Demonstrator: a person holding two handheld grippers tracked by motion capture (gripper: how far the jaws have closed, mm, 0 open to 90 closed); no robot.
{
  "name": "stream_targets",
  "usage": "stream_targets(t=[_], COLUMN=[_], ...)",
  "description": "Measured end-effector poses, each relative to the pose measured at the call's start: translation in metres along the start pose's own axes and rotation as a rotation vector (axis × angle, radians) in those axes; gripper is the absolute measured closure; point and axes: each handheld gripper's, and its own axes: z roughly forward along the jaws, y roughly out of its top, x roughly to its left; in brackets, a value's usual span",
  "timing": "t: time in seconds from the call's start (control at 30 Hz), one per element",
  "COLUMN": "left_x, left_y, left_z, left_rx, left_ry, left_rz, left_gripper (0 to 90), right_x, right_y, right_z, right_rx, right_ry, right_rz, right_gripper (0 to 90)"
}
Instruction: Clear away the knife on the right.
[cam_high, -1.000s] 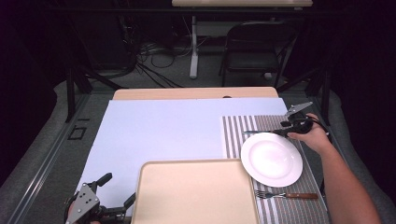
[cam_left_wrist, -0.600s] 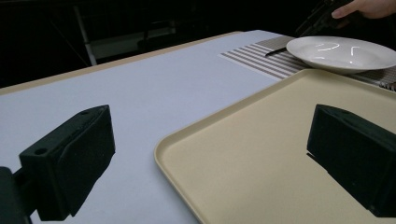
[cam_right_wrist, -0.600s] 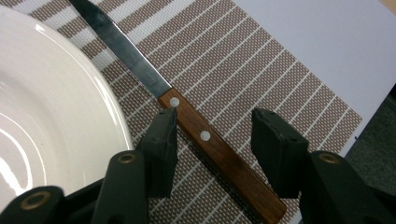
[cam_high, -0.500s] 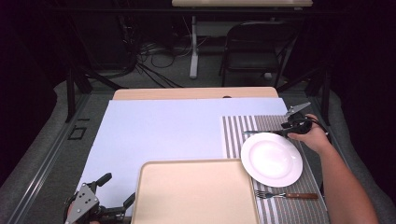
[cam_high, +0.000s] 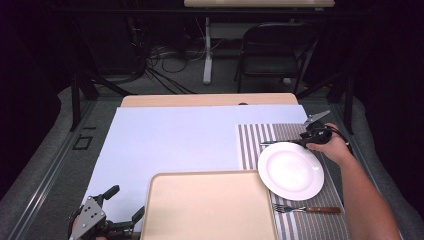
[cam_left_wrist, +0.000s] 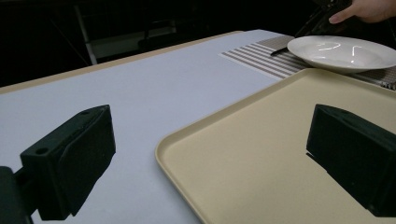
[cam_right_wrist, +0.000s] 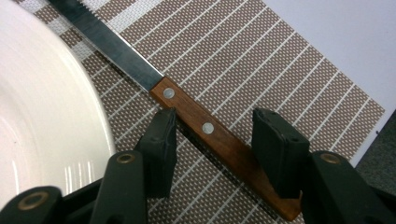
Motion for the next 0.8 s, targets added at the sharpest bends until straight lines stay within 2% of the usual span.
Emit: stream_targets(t=[0.03, 0.13, 0.17, 0.27, 0.37, 0.6, 0.77, 0.8], left_x=[-0.0001, 0.0000, 0.0000, 0.0000, 0.0001, 0.0002, 0.0003, 0.0006], left_y=[-0.0001, -0.0002, -0.0002, -0.0001, -0.0001, -0.0001, -0.0001, -0.0001], left_z=[0.0002, 0.0003, 0.0003, 0.0004, 0.0003, 0.0003, 0.0003, 0.0003], left_rx=[-0.001, -0.001, -0.001, -0.001, -0.002, -0.002, -0.002, -0.001], left_ry=[0.000, 0.001, 0.001, 0.001, 0.002, 0.001, -0.001, -0.001], left_rz=[-0.004, -0.006, -0.006, -0.006, -0.006, -0.007, -0.010, -0.007], left_gripper=[1.6, 1.6, 1.6, 1.6, 1.6, 1.6, 1.6, 1.6], right_x=[-0.0005, -0.0010, 0.0002, -0.0001, 0.0000, 0.0006, 0.0011, 0.0013], right_y=[-0.0005, -0.0004, -0.0005, -0.0007, -0.0006, 0.0002, -0.0003, -0.0003], right_z=[0.0011, 0.0011, 0.0008, 0.0020, 0.0020, 0.0008, 0.0011, 0.0013], right_rx=[-0.016, -0.013, -0.008, -0.026, -0.026, 0.000, -0.005, -0.008], right_ry=[0.003, 0.005, 0.003, 0.003, 0.007, 0.039, 0.054, 0.065], right_rz=[-0.004, -0.008, 0.005, -0.017, -0.017, -0.025, -0.022, -0.026], right_gripper=[50.3, 50.9, 51.2, 52.8, 53.7, 65.2, 67.6, 71.5])
